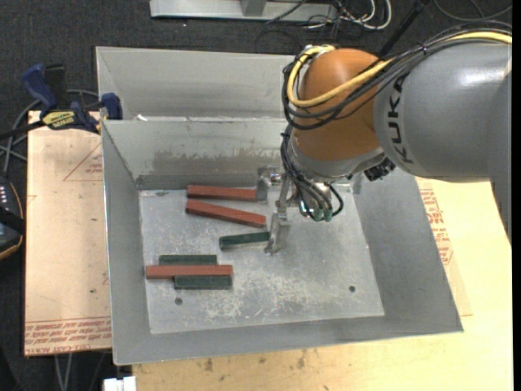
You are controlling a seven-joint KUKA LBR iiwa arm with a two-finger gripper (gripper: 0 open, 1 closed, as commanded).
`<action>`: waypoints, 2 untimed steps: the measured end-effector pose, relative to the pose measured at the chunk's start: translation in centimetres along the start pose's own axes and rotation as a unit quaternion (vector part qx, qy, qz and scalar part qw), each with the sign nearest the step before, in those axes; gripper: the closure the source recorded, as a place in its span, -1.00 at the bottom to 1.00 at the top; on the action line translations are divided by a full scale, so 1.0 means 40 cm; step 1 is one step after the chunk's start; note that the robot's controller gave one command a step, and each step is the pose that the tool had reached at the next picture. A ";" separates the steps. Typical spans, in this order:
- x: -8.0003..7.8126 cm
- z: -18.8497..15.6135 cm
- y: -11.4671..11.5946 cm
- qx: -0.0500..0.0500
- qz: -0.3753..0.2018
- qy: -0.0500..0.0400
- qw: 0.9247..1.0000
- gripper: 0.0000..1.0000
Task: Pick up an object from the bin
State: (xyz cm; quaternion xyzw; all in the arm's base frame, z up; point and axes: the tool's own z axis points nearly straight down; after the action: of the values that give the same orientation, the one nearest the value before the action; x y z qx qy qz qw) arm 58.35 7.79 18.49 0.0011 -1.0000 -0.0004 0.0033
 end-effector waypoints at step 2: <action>-0.070 0.280 0.061 -0.001 0.052 -0.004 0.999 1.00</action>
Offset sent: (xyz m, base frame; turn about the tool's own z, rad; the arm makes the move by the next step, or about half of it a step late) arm 0.0257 0.0230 -0.1149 0.1051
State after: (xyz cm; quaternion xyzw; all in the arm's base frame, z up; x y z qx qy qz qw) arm 61.07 10.24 7.28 -0.0512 -0.9987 -0.0018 -0.0006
